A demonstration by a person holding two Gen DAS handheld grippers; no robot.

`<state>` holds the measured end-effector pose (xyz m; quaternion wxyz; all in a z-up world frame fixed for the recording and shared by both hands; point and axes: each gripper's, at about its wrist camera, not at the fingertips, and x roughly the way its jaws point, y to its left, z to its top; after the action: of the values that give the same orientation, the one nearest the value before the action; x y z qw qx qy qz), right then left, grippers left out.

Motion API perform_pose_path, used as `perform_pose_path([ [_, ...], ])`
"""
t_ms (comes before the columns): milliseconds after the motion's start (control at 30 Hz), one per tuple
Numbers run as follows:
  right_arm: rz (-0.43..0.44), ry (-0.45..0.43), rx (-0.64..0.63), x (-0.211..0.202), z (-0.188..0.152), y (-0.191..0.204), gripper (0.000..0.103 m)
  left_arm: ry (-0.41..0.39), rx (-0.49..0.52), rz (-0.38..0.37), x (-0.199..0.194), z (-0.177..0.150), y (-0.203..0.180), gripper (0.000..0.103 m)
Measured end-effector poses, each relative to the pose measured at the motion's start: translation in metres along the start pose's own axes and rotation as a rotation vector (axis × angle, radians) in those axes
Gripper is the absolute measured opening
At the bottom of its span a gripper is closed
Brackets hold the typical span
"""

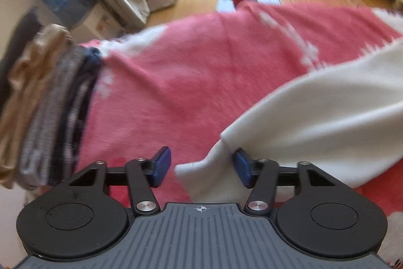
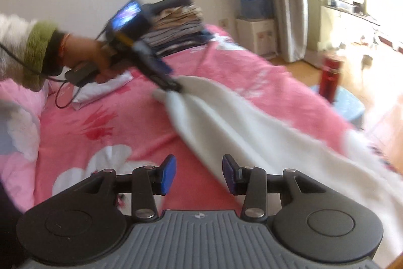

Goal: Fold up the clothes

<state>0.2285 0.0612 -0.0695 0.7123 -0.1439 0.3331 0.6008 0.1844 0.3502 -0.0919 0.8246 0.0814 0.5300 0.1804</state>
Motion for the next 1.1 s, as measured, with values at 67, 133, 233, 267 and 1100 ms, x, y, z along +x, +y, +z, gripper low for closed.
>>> perform_pose_path([
  [67,-0.042,-0.003,0.028,-0.032,0.002,-0.030,0.043,-0.046,-0.037,0.000,-0.013,0.007,0.004,0.061],
  [133,-0.139,-0.021,0.067,-0.059,0.002,-0.064,0.043,-0.116,-0.061,-0.049,-0.025,0.017,0.000,0.062],
  [233,-0.265,-0.005,0.136,-0.078,-0.006,-0.116,0.043,-0.168,0.010,-0.205,-0.026,0.038,-0.035,0.062],
  [267,-0.285,0.012,0.144,-0.076,-0.010,-0.128,0.043,-0.176,0.043,-0.259,-0.025,0.046,-0.051,0.062],
  [1100,-0.281,0.312,-0.199,0.009,-0.017,-0.160,0.004,-0.323,0.476,-0.542,-0.008,0.080,-0.255,0.005],
])
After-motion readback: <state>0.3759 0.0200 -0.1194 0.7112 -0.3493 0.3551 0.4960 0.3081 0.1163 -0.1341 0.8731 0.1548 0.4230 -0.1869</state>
